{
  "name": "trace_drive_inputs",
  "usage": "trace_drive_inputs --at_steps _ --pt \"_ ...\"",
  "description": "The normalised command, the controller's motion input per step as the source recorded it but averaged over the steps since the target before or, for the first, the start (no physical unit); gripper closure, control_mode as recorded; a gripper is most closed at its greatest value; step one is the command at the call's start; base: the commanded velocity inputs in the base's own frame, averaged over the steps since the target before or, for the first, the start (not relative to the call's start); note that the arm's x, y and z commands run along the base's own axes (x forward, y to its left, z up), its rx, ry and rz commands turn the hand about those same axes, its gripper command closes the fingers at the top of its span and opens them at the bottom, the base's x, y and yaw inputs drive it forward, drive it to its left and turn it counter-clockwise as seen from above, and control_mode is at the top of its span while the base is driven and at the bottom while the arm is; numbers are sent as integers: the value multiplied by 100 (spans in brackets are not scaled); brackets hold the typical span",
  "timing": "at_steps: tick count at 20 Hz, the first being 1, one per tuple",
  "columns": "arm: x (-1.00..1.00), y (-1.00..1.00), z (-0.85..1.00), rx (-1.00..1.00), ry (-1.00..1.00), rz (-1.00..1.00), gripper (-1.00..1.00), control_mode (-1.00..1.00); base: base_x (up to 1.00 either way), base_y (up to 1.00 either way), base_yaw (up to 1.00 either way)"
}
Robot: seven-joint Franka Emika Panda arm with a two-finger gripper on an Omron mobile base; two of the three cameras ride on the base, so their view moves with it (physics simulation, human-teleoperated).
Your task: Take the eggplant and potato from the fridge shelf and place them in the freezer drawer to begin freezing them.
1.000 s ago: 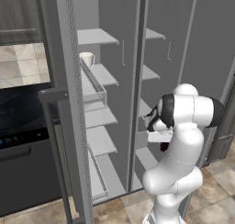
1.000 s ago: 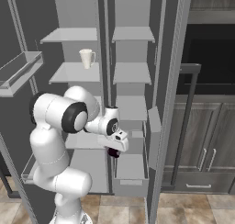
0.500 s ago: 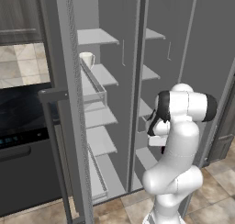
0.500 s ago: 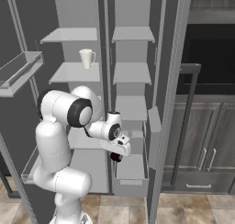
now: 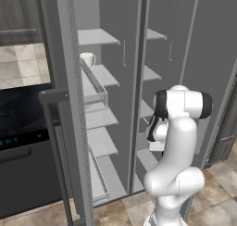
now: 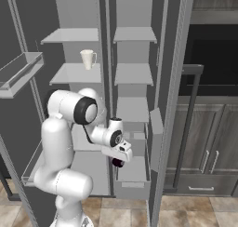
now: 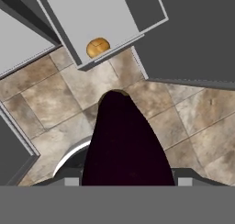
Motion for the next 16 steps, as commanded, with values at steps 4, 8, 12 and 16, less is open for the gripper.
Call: trace_drive_inputs --at_steps 4,8,12,16 --pt "2 0 -16 0 0 0 100 -100 0 0 0" --pt "15 0 -14 1 0 0 100 -100 0 0 0" --pt "19 -11 -16 4 0 0 100 -100 0 0 0" --pt "21 -10 -17 4 0 0 100 -100 0 0 0"
